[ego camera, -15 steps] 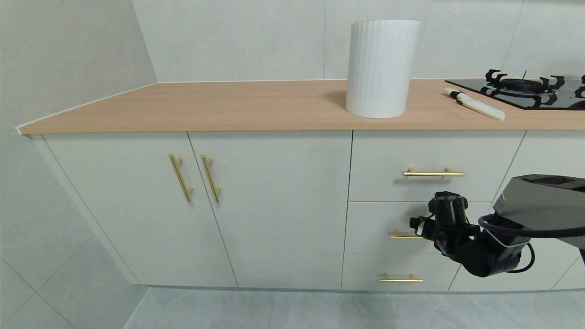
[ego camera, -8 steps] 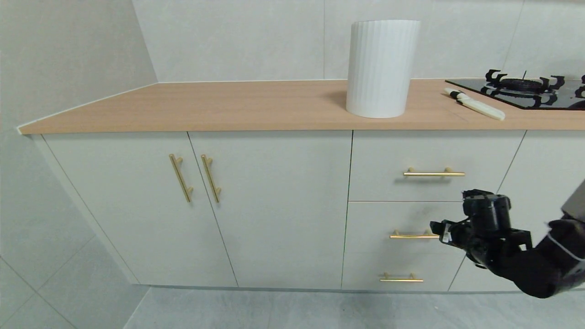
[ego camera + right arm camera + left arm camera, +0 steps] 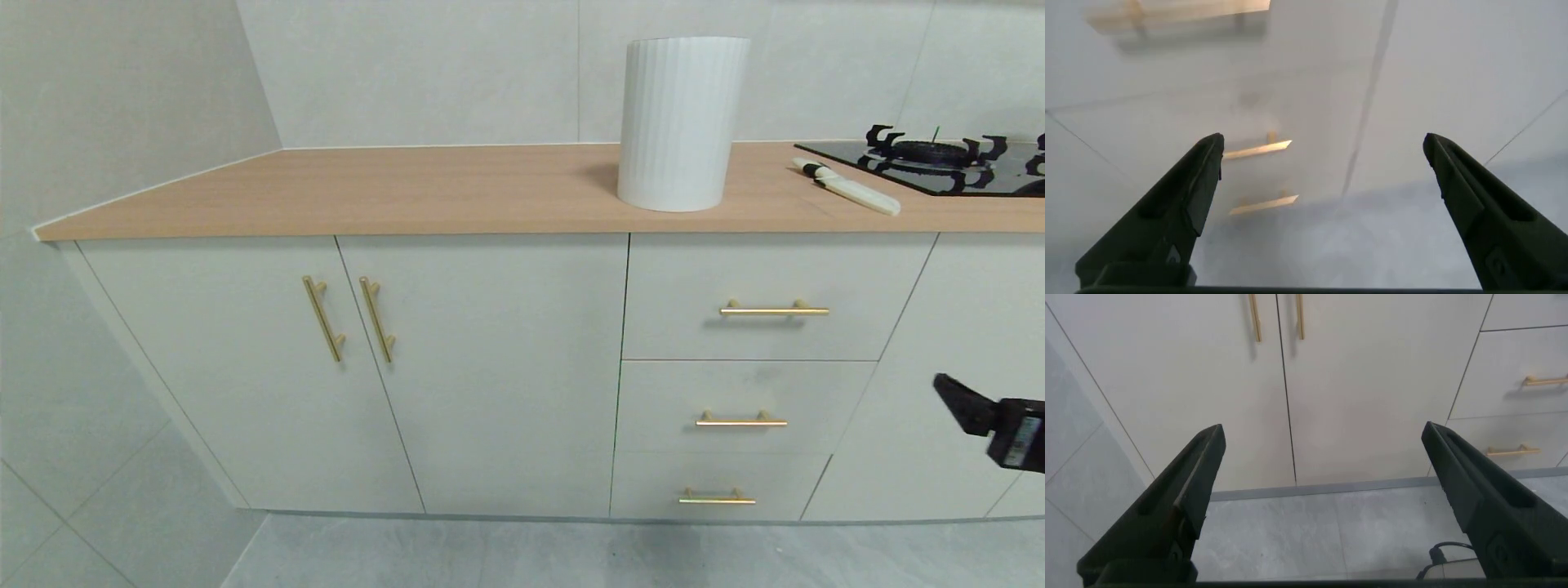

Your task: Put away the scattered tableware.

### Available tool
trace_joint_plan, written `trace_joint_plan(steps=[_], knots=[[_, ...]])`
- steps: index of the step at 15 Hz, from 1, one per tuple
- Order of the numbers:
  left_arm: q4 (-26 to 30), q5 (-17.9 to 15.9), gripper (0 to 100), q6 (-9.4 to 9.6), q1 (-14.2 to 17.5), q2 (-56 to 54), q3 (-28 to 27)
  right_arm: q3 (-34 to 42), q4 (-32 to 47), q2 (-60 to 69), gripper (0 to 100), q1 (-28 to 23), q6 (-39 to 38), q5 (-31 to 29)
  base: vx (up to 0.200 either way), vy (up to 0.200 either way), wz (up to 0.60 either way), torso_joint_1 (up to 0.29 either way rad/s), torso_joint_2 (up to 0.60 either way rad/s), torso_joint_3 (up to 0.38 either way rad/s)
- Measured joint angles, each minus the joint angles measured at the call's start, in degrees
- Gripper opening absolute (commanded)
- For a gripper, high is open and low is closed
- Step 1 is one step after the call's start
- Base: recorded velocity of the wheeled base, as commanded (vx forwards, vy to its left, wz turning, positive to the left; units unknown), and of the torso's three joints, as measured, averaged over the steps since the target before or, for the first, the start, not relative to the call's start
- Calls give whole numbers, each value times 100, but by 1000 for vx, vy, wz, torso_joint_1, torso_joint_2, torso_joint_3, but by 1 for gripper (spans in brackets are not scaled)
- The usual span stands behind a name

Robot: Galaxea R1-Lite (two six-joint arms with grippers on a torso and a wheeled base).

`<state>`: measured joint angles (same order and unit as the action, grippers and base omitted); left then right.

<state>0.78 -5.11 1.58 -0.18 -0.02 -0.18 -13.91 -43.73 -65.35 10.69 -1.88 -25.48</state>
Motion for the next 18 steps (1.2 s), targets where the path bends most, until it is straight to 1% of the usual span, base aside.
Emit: trace_joint_plan(steps=[1,3,5,6,8,11,14,16,17,18], knots=[[-2,0,100,0,0,0,0,51,500,720,100,-44,193,-6,0,0,0,0,0,0],[-2,0,100,0,0,0,0,-11,2008,2164,100,-116,477,-20,0,0,0,0,0,0],[-2,0,100,0,0,0,2,-262,3535,3385,100,-188,661,-28,0,0,0,0,0,0],[-2,0,100,0,0,0,2,-351,3961,3862,100,-238,718,-13,0,0,0,0,0,0],[-5,0,100,0,0,0,2,-428,4408,4741,100,-406,797,183,0,0,0,0,0,0],[-2,2,100,-2,0,0,2,-202,4679,5580,100,-524,759,558,0,0,0,0,0,0],[-5,0,100,-2,0,0,2,-87,4679,5892,100,-599,655,597,0,0,0,0,0,0],[-2,0,100,0,0,0,5,-63,4837,6150,100,-846,661,703,0,0,0,0,0,0],[-2,0,100,0,-2,0,2,-41,5029,6294,100,-955,636,862,0,0,0,0,0,0],[-5,0,100,0,2,0,2,-9,5021,6379,100,-1006,571,1068,0,0,0,0,0,0]])
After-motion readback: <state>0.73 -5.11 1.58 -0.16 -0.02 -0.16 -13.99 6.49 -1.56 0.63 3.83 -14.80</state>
